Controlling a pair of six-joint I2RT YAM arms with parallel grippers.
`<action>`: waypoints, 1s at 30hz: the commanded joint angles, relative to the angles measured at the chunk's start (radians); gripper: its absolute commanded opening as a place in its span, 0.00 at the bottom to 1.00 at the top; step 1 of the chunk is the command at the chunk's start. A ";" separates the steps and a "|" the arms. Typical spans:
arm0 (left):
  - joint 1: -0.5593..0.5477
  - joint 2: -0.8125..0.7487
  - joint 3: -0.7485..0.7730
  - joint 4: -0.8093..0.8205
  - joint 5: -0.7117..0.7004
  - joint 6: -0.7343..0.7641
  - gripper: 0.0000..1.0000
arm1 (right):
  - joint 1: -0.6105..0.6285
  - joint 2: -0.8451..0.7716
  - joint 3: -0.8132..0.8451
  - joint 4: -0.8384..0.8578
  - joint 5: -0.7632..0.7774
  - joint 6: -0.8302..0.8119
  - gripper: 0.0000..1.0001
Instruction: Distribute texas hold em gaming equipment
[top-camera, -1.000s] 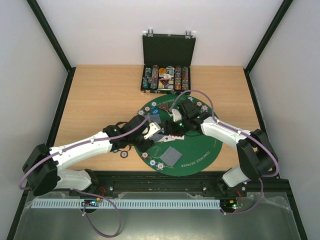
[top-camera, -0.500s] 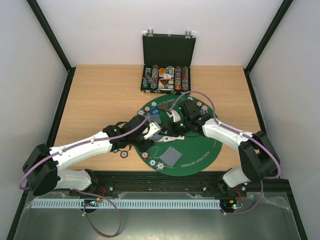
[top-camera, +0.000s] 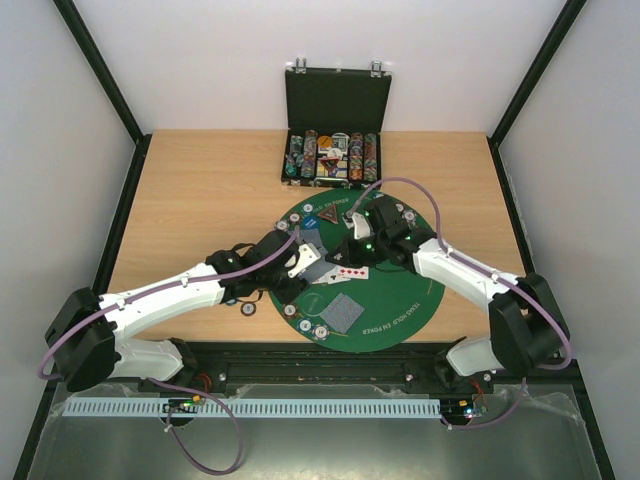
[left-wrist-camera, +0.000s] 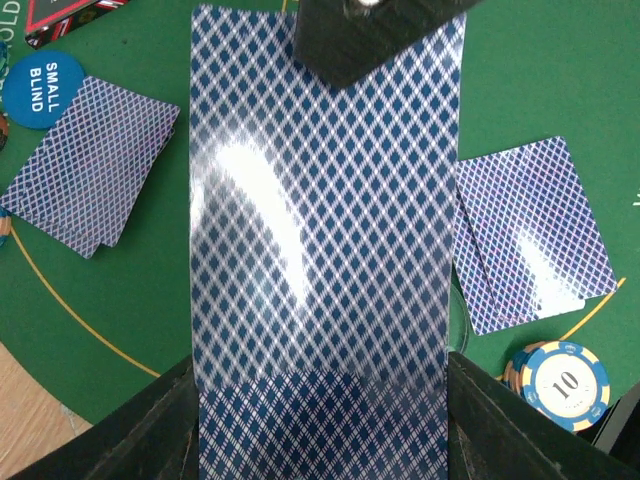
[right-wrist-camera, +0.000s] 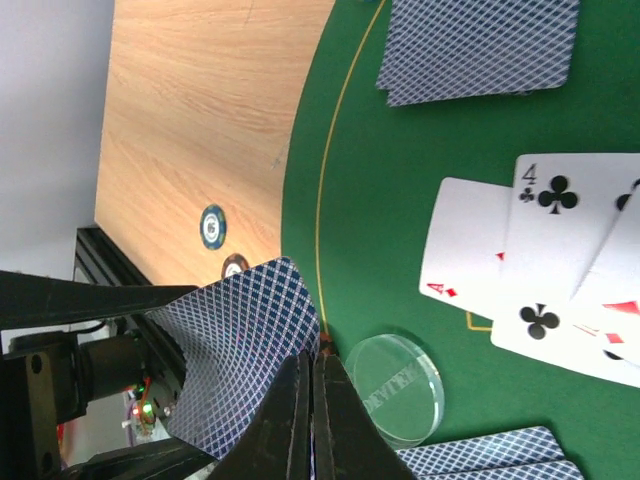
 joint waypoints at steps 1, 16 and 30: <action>-0.008 0.004 0.004 -0.003 -0.014 0.003 0.59 | -0.019 -0.031 -0.009 -0.051 0.077 -0.008 0.02; -0.006 -0.001 0.005 -0.008 -0.053 -0.001 0.59 | -0.149 -0.206 -0.185 0.075 0.305 0.146 0.02; -0.003 0.005 0.007 -0.010 -0.058 0.000 0.59 | -0.179 -0.226 -0.394 0.373 0.392 0.341 0.01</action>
